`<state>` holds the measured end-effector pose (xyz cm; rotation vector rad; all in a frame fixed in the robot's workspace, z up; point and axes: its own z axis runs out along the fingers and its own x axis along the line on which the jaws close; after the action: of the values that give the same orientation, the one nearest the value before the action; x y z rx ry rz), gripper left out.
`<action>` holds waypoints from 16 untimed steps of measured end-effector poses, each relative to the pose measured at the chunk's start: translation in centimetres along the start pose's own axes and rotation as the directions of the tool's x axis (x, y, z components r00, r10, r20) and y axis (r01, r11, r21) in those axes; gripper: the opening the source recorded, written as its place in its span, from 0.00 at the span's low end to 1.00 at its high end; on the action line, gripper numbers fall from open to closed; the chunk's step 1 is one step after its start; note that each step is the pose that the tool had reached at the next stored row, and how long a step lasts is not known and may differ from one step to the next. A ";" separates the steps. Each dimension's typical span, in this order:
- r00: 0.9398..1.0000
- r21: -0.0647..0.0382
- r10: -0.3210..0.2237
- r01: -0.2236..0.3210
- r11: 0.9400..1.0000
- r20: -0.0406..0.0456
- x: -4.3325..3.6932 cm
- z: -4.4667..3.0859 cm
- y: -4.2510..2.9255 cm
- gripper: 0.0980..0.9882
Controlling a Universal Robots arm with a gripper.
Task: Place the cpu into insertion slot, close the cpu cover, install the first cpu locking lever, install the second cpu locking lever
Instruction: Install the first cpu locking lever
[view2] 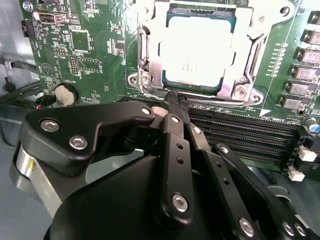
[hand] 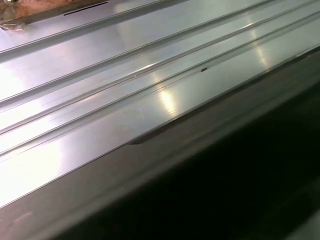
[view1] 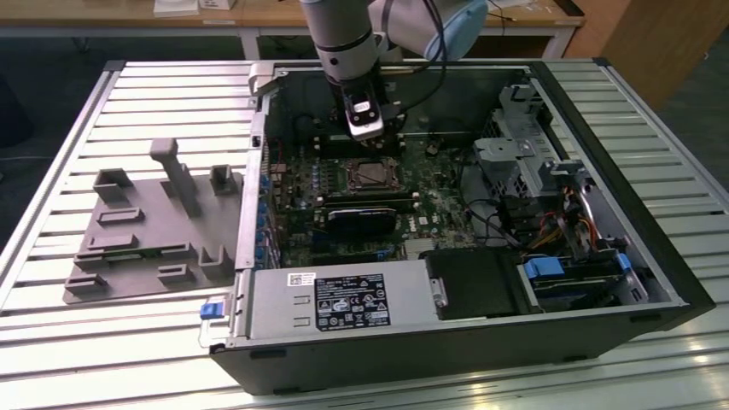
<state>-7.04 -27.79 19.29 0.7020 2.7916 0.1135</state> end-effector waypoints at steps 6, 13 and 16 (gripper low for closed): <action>1.000 0.001 0.000 0.000 1.000 0.001 0.02 0.10 -0.01 0.00; 1.000 0.001 0.001 -0.001 1.000 0.001 -0.06 0.18 0.03 0.00; 1.000 0.001 0.000 0.000 1.000 0.001 -0.07 0.20 0.04 0.00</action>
<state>-6.91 -27.79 19.12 0.7028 2.7911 0.1119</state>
